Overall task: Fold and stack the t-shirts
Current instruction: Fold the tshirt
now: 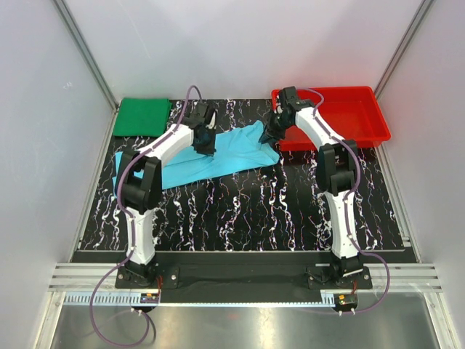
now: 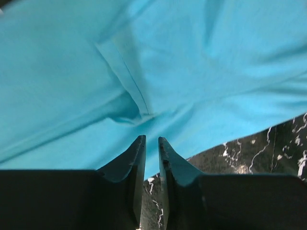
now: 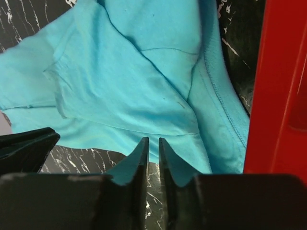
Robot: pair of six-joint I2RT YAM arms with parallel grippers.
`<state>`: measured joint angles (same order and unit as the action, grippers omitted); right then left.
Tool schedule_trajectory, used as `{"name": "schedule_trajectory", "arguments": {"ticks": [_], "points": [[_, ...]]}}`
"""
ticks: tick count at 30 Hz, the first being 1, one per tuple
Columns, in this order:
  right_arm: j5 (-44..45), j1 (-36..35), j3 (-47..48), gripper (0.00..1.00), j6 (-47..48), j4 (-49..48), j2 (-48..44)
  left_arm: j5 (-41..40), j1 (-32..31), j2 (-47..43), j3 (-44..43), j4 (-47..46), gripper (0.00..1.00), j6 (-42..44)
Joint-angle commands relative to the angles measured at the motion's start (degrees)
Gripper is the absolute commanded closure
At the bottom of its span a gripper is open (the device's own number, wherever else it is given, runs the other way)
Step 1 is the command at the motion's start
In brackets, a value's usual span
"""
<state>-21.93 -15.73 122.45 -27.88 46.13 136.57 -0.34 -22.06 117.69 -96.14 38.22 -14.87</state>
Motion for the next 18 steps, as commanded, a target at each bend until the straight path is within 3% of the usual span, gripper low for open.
{"name": "schedule_trajectory", "arguments": {"ticks": [1, 8, 18], "points": [[1.0, 0.3, -1.7, 0.82, 2.7, 1.0, -4.4, 5.1, 0.2, -4.2, 3.9, -3.1, 0.79, -1.2], [2.7, 0.3, -4.3, 0.89, 4.8, 4.1, -4.7, 3.9, 0.3, -2.4, 5.1, -0.6, 0.86, -1.8], [8.5, 0.1, -11.8, 0.92, 9.2, 3.8, -5.3, 0.5, 0.4, -1.5, 10.5, 0.4, 0.86, -3.6]]}}
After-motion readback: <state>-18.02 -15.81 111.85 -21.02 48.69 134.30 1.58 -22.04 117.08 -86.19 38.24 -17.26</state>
